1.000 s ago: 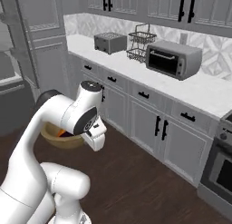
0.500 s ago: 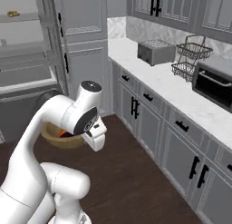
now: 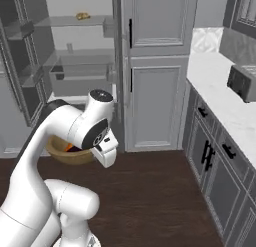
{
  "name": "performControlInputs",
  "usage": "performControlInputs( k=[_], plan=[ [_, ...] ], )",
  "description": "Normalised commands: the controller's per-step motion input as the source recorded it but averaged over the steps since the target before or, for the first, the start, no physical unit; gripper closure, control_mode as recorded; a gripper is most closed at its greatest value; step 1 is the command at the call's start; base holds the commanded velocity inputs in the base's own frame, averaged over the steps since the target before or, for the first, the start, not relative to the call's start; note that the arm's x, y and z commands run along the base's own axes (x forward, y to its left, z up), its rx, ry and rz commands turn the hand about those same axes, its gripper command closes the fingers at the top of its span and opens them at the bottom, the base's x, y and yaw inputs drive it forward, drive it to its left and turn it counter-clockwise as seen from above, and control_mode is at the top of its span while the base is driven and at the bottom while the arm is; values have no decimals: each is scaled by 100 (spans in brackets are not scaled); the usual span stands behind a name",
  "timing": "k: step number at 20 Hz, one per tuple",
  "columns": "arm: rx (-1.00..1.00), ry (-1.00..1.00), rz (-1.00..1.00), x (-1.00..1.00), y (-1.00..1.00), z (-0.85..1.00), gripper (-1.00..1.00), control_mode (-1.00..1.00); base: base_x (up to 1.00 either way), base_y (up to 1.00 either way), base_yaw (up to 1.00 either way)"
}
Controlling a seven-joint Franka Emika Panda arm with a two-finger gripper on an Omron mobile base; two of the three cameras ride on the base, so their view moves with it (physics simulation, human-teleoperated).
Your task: Pick the chicken drumstick and eggplant from their plates and place them in the bowl. Then put the bowl in the fridge.
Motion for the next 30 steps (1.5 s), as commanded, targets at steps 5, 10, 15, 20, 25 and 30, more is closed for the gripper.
performControlInputs(
  k=[5,10,15,20,25,30],
  plan=[
    [0,0,0,0,0,0,100,100,100,0,54],
    [0,0,0,0,0,0,100,100,100,0,19],
    [0,0,0,0,0,0,100,100,100,4,0],
    [0,0,0,0,0,0,100,100,90,47,0],
    [0,0,0,0,0,0,100,100,84,41,0],
    [0,0,0,0,0,0,100,100,82,8,0]
  ],
)
